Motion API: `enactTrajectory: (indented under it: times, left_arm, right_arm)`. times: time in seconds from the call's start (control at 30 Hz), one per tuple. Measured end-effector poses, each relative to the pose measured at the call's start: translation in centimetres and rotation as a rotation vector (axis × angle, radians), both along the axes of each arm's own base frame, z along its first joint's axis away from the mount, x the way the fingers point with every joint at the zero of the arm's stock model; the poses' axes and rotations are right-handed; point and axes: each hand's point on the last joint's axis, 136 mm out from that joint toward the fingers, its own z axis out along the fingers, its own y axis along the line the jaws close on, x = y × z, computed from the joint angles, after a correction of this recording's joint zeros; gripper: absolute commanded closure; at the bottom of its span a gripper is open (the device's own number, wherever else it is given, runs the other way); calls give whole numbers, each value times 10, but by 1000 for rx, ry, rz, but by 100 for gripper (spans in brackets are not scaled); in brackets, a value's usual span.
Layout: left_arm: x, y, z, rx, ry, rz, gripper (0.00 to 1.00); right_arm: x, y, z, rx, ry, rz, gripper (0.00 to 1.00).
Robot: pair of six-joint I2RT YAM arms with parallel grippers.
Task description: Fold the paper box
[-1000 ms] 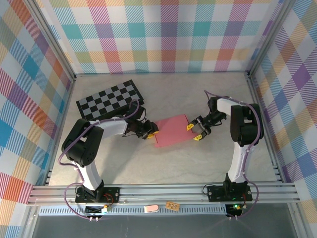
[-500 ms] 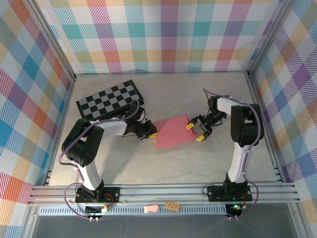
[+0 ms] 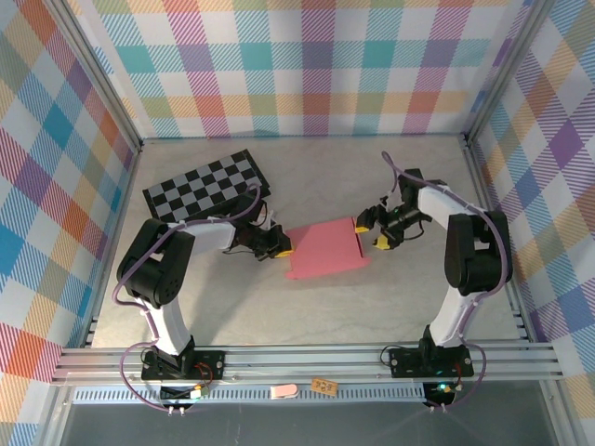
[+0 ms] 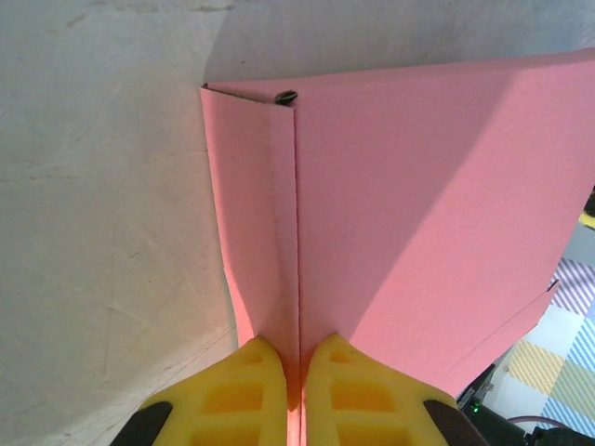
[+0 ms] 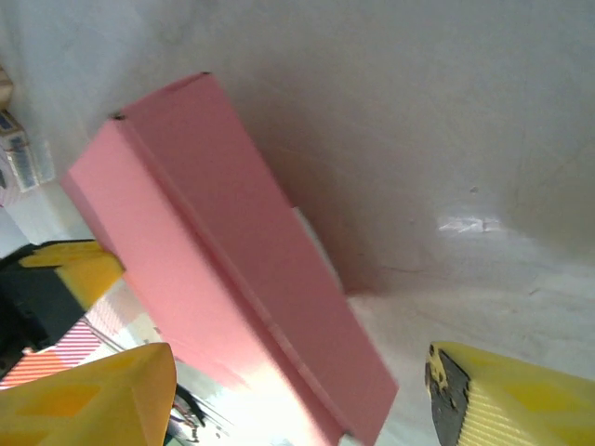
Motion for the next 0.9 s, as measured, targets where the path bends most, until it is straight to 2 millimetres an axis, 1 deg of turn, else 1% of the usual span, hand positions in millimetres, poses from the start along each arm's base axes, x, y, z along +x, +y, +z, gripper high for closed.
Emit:
enactTrajectory:
  times: [0.1,0.17,0.33,0.5,0.57,0.6,0.73,0.77,0.8,0.83,0.87,0.9]
  left_arm:
    - [0,1,-1,-8,3,-7,96]
    - [0,1,-1,-14,6,-9,96]
    - [0,2,-1,-28,13,-13,96]
    - [0,2,-1,-39,21,-16,95]
    - [0,2,-1,-39,22,-16,94]
    - [0,2,-1,-39,20,-15,92]
    - [7,9,1,-3,-10,11,74]
    - [9,13,3,21,-27,25,70]
    - [11,17,8,47,-48,41,68]
    - [14,21,13,69,-74,52,67]
    - [17,26,23,99,-118,62,64]
    - [20,29,36,121,-176,62,59]
  right_arm:
    - [-8,2,-12,20,-2,11,27]
    - [-9,5,-17,44,-11,12,28]
    - [-9,24,-21,132,-52,17,29]
    - [-10,46,-21,231,-60,5,35]
    - [-9,50,-21,257,-48,-16,41]
    - [-7,50,-21,267,-44,-30,46]
    - [-2,55,-24,302,18,-96,69]
    - [-3,58,-22,316,43,-111,71]
    - [-3,59,-21,325,78,-133,71]
    - [-4,61,-19,332,113,-148,74]
    - [-3,63,-18,336,149,-164,78]
    - [-2,64,-16,336,188,-183,79]
